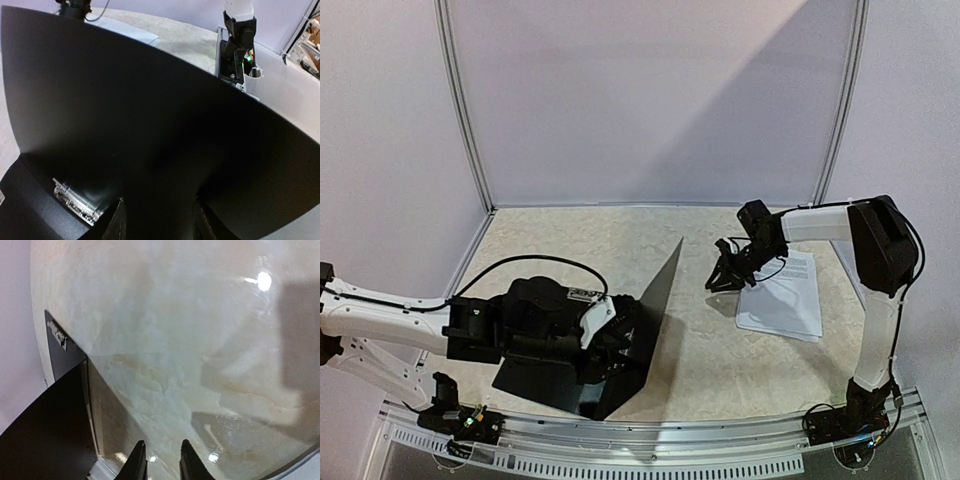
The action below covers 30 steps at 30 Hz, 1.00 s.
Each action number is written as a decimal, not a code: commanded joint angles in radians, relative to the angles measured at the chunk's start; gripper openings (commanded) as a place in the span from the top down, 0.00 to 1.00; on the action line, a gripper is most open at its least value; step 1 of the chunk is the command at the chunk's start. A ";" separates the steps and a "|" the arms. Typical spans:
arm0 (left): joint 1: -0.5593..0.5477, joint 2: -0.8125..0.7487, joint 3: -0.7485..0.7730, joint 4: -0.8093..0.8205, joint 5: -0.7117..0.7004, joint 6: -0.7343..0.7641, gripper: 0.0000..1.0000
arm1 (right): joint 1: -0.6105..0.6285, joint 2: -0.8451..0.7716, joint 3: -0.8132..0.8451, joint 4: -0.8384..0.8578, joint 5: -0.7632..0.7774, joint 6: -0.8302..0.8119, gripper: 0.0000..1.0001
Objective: Put the files into the folder
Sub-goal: Adjust the folder at the center of the board.
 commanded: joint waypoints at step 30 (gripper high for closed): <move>0.024 0.986 0.512 0.208 -0.434 -0.429 0.57 | 0.186 -0.943 -0.822 0.254 0.228 0.033 0.45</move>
